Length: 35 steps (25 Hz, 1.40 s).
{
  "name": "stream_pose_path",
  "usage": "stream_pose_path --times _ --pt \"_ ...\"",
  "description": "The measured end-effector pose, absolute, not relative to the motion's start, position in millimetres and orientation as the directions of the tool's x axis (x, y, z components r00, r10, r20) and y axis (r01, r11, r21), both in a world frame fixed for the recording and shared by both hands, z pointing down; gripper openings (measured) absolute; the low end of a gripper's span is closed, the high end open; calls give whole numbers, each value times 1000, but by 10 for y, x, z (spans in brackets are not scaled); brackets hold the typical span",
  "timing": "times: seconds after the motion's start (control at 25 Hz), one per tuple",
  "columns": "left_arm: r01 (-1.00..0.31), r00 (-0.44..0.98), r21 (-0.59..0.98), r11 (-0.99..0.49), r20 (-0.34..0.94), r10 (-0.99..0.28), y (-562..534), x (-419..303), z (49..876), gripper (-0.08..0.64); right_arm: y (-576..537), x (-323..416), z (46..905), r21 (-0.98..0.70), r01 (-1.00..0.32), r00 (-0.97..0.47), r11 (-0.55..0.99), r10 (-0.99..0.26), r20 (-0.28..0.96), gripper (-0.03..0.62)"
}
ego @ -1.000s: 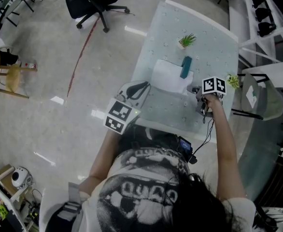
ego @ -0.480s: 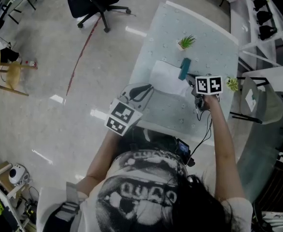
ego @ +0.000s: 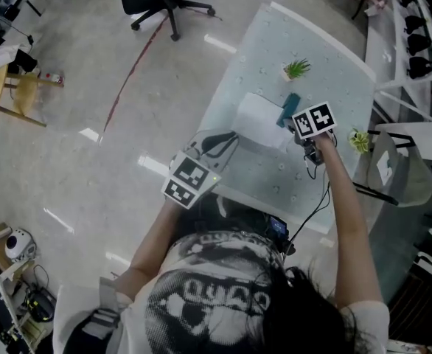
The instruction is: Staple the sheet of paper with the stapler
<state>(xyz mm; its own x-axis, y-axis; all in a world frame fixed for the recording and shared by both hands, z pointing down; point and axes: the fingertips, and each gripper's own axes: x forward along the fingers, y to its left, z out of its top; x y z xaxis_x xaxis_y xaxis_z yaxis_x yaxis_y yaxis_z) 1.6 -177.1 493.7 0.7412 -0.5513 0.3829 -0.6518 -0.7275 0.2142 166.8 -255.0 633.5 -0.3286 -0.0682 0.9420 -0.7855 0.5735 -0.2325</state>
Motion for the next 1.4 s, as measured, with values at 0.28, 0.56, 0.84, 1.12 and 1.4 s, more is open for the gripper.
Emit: stream_pose_path --times 0.28,0.56,0.84,1.12,1.4 --pt "-673 724 225 -705 398 -563 -1869 29 4995 23 -2555 1639 6341 -222 -762 -270 608 12 963 5" --pt "-639 754 234 -733 380 -536 -2014 303 4974 23 -2574 1659 6362 -248 -765 -263 594 62 963 3" --pt "-588 794 252 -768 362 -489 -2073 580 4966 23 -2584 1653 6418 -261 -779 -254 570 94 963 2" --pt "-584 795 242 -775 366 -484 -2147 597 4954 23 -2596 1664 6441 -269 -787 -267 555 86 960 2" --pt "-569 798 213 -795 379 -469 -2084 556 4892 23 -2575 1665 6444 -311 -790 -325 528 70 943 2"
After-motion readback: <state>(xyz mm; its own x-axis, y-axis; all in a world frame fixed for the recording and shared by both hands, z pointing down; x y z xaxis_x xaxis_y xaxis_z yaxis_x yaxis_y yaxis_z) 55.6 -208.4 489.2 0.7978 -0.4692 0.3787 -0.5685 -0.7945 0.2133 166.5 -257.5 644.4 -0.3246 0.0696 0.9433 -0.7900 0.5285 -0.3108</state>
